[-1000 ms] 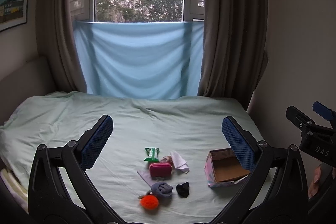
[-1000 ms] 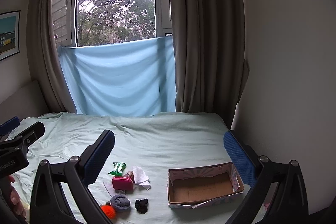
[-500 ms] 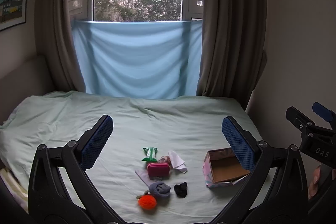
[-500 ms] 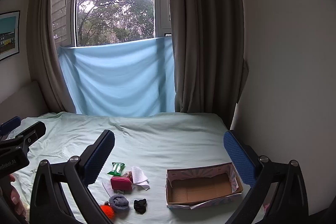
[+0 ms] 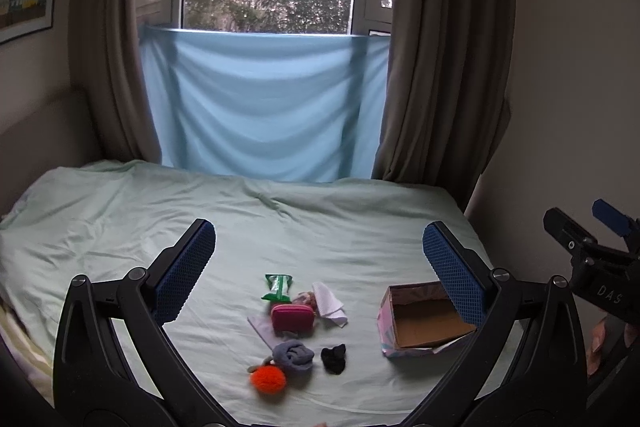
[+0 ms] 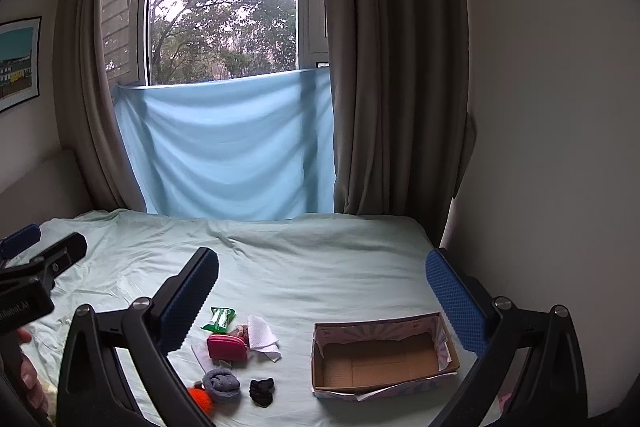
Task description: Organize soft objects
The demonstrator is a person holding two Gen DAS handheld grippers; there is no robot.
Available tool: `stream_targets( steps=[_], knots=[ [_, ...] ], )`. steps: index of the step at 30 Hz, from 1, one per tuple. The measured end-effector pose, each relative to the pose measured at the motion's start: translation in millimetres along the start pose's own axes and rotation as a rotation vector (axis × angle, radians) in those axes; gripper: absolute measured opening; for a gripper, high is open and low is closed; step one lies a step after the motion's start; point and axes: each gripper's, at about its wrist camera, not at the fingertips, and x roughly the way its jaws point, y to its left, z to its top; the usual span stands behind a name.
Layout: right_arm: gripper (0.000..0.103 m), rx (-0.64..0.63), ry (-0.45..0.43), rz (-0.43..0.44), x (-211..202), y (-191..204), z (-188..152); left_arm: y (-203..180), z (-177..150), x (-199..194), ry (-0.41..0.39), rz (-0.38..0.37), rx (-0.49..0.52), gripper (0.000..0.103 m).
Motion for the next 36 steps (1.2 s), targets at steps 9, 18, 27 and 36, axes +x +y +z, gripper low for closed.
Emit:
stream_targets(
  steps=[9, 18, 27, 36],
  knots=[
    [0.103, -0.034, 0.061, 0.146, 22.5, 18.2, -28.6, 42.8, -44.7, 3.5, 0.038, 0.075, -0.024, 0.103],
    [0.103, 0.000, 0.162, 0.195, 60.7, 65.8, -84.7, 107.2, -110.9, 50.5, 0.180, -0.057, 0.018, 0.103],
    [0.103, 0.067, 0.326, 0.184, 131.6, 120.2, -178.4, 142.2, -206.4, 136.3, 0.345, -0.207, 0.141, 0.103],
    [0.103, 0.072, 0.425, 0.243, 204.5, 155.9, -276.3, 147.6, -315.6, 222.1, 0.439, -0.331, 0.236, 0.103]
  ],
)
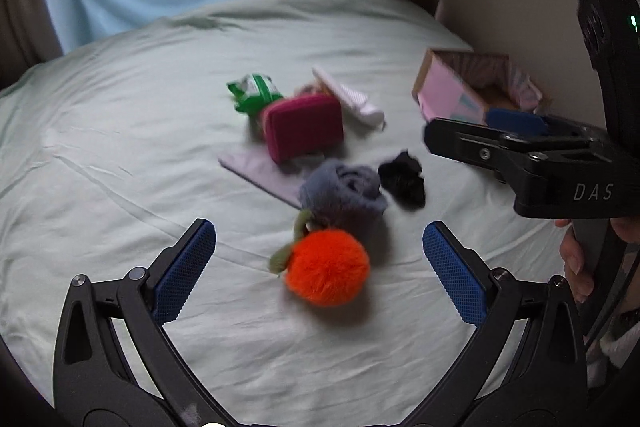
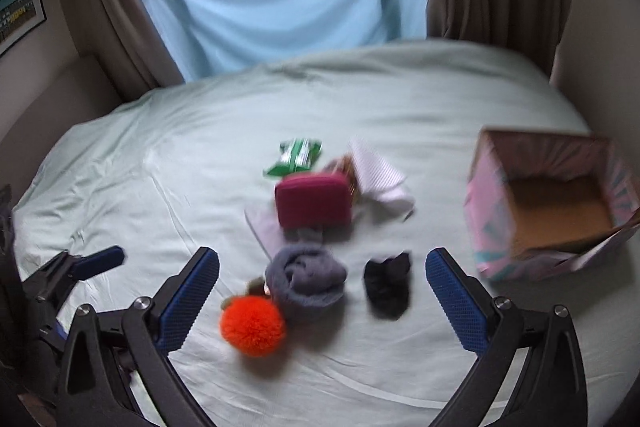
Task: Organize soft objects
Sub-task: 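Grasp the orange pompom with the left tool while the right tool grasps the grey sock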
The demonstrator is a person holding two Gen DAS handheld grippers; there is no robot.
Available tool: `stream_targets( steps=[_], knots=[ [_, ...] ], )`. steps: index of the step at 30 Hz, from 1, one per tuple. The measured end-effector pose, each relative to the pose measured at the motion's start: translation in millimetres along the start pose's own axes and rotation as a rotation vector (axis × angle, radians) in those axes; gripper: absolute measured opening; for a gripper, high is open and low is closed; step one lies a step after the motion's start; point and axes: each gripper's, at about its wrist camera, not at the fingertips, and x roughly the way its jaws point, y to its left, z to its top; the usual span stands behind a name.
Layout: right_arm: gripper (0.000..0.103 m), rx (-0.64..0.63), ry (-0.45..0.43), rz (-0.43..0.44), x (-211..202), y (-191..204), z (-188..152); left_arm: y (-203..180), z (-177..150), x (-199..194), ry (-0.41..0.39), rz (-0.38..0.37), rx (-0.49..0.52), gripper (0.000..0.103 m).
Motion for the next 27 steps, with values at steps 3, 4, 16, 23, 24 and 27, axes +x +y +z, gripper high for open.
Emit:
stream_targets(
  steps=[3, 4, 16, 23, 24, 27],
  knots=[
    [0.103, -0.008, 0.033, 0.041, 33.1, 0.0, -14.9, 0.1, -17.5, 35.6, 0.026, -0.024, 0.039, 0.103],
    [0.102, -0.003, 0.047, 0.055, 42.9, -0.8, -18.3, 0.8, -20.6, 44.8, 0.034, -0.030, 0.046, 0.102],
    [0.091, 0.005, 0.177, 0.145, 130.6, -4.1, -38.8, 2.1, -39.5, 122.7, 0.134, -0.068, 0.050, 0.085],
    [0.074, 0.078, 0.231, 0.199, 156.5, -8.6, -39.6, 4.7, -44.1, 130.5, 0.146, -0.059, 0.036, 0.053],
    [0.070, 0.083, 0.227, 0.205, 156.6, -8.0, -38.6, 5.2, -43.5, 130.9, 0.147, -0.060, 0.034, 0.048],
    [0.059, 0.082, 0.224, 0.215, 154.6, -5.0, -35.8, 8.9, -41.7, 131.7, 0.147, -0.067, 0.021, 0.043]
  ],
)
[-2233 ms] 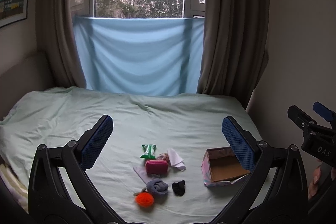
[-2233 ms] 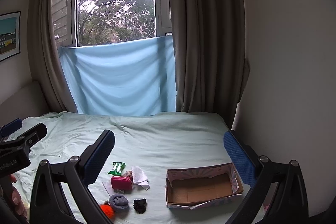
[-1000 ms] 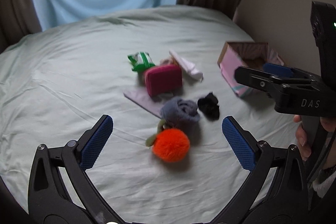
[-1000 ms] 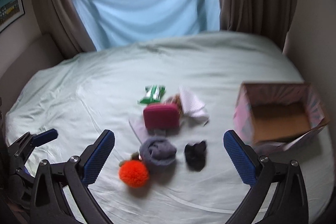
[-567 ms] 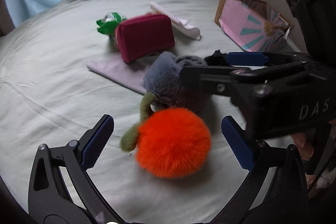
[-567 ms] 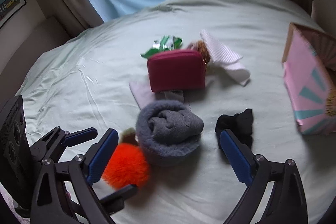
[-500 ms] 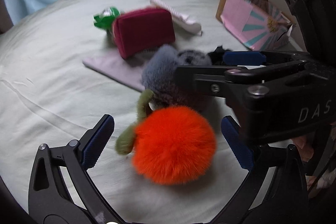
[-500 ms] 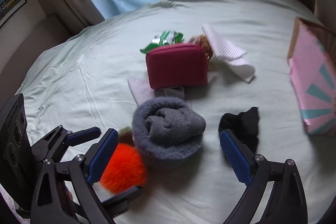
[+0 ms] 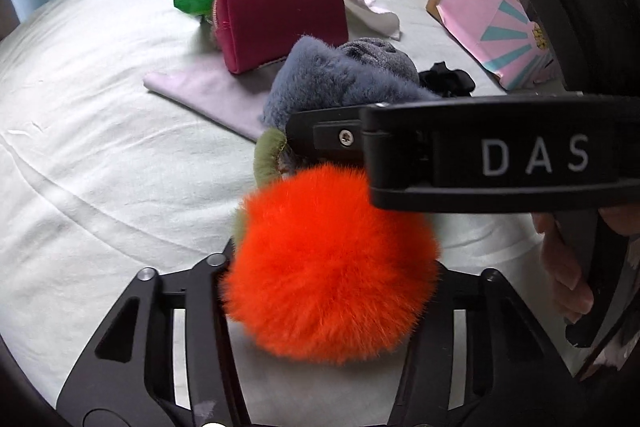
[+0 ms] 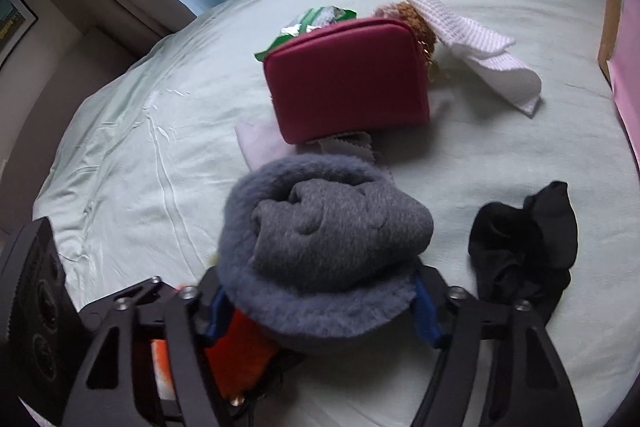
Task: Organize soft objects
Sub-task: 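Grasp the orange pompom with the left tool while the right tool grasps the grey sock, then carry the pompom and grey sock with both tools over the pink box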
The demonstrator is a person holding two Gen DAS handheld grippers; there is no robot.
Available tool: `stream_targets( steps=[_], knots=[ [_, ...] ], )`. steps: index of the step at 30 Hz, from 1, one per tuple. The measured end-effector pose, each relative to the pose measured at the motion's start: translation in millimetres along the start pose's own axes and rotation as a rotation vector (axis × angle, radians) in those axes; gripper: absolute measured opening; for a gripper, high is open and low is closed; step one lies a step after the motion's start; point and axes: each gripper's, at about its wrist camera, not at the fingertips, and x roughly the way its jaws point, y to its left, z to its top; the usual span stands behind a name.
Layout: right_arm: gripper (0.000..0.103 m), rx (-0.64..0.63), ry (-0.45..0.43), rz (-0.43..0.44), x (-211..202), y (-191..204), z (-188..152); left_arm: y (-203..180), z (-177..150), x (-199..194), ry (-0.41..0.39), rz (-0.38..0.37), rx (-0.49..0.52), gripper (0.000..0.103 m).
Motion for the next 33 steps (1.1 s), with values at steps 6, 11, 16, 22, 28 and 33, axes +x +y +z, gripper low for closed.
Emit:
stream_targets(
  steps=[6, 11, 16, 22, 28, 33],
  knots=[
    [0.049, -0.017, -0.010, 0.000, -3.3, 1.6, 0.2, 0.8, 1.1, -3.7, 0.001, -0.008, 0.002, 0.041],
    [0.048, -0.031, -0.032, -0.004, -15.2, 7.6, 4.1, -1.3, 5.0, -19.8, -0.022, -0.001, 0.000, 0.040],
    [0.048, -0.019, -0.064, -0.014, -40.0, 14.1, 13.9, -3.4, 14.5, -47.1, -0.045, 0.012, -0.001, 0.040],
    [0.048, -0.016, -0.116, -0.033, -89.7, 31.7, 30.4, -4.4, 35.2, -95.3, -0.078, 0.039, -0.009, 0.039],
    [0.048, 0.004, -0.170, -0.077, -155.8, 40.1, 41.4, -15.8, 67.7, -148.7, -0.121, 0.067, -0.013, 0.039],
    [0.048, 0.021, -0.227, -0.118, -215.2, 37.4, 50.1, -33.4, 100.2, -182.7, -0.155, 0.069, -0.011, 0.039]
  ],
)
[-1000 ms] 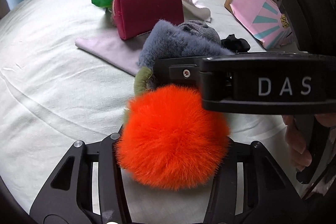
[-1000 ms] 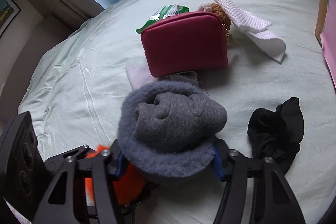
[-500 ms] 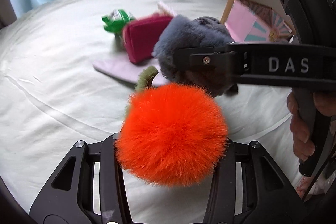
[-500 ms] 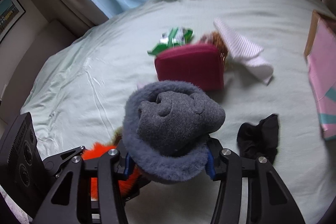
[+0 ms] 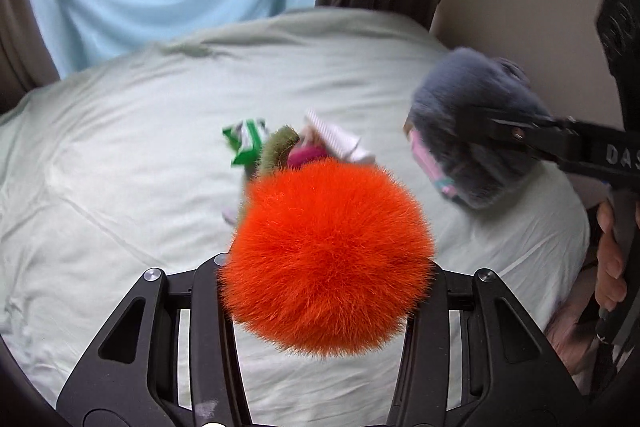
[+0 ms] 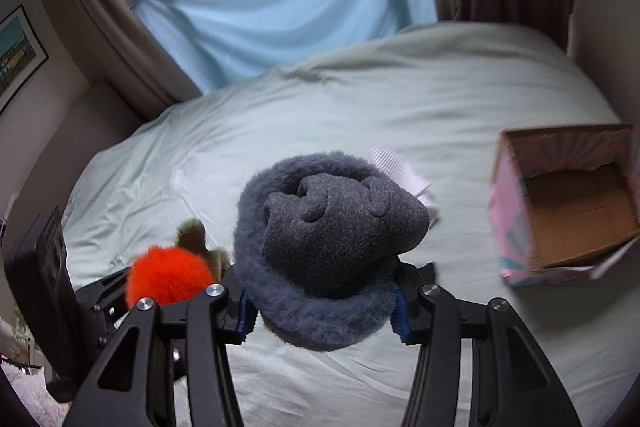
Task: Organize soft objects
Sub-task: 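Carry the pompom and grey sock with both tools over the pink box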
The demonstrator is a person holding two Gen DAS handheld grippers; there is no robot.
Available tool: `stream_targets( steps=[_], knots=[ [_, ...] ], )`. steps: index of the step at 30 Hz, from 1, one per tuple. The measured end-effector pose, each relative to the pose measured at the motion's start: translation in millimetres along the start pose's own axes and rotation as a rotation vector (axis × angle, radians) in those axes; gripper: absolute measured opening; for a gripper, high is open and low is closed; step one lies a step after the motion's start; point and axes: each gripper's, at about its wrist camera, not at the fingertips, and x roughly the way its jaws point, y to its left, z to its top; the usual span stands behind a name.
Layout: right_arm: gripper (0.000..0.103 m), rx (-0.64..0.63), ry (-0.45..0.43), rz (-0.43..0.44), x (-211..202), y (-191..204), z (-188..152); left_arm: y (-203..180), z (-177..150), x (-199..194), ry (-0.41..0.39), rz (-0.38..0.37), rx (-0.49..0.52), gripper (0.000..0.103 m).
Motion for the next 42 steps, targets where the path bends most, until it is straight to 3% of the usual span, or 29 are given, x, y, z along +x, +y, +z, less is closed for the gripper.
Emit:
stream_targets(
  steps=[11, 20, 31, 42],
  knots=[
    [0.048, -0.032, -0.092, -0.055, -98.8, -59.2, 44.3, -97.2, 88.9, -33.7, -0.074, -0.014, -0.029, 0.039],
    [0.048, -0.025, -0.064, -0.094, -132.1, -162.0, 69.7, -205.3, 140.0, 14.6, -0.059, 0.000, -0.066, 0.039],
    [0.048, -0.053, 0.094, -0.196, -91.8, -286.7, 100.8, -282.8, 165.3, 126.3, 0.073, -0.004, -0.130, 0.040],
    [0.048, 0.011, 0.272, -0.225, -4.0, -363.2, 113.8, -287.1, 146.3, 256.4, 0.342, 0.007, -0.179, 0.039]
  ],
)
